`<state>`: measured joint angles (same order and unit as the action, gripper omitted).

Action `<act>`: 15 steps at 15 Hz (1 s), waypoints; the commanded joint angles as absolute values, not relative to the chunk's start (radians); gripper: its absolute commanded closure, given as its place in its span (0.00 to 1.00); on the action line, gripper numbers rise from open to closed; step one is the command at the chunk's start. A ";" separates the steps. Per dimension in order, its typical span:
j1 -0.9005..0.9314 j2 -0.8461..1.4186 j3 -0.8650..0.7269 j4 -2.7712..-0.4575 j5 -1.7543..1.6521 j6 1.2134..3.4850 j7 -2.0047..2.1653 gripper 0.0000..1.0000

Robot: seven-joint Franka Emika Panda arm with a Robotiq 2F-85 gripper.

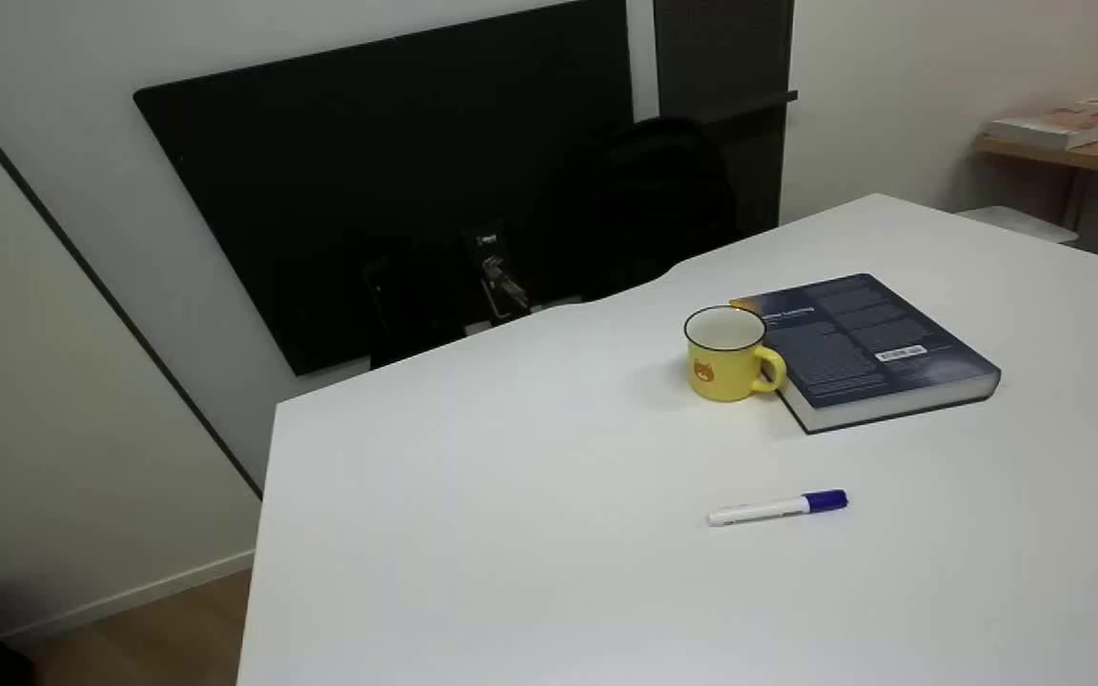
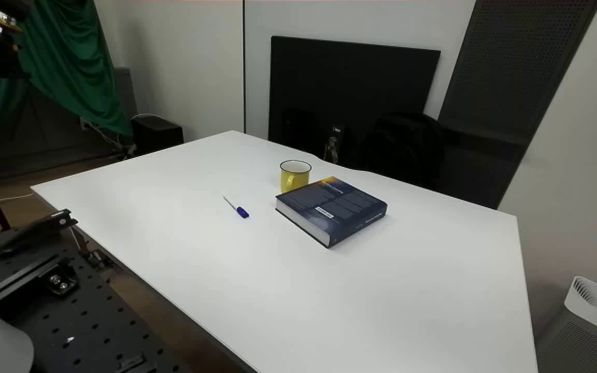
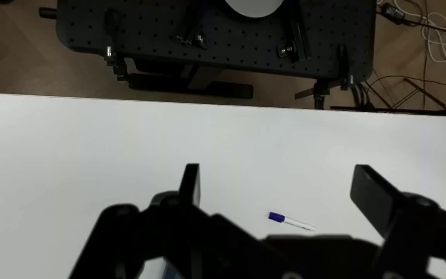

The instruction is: Put the marker in the mug

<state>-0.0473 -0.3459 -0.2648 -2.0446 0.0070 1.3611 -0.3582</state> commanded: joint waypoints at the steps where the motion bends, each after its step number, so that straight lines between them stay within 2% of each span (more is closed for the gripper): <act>1: -0.070 -0.343 -0.246 -2.042 0.012 1.360 -0.364 0.00; 9: -0.065 -0.341 -0.245 -2.041 0.005 1.342 -0.385 0.00; 15: -0.017 -0.369 -0.177 -2.202 -0.101 1.405 -0.561 0.00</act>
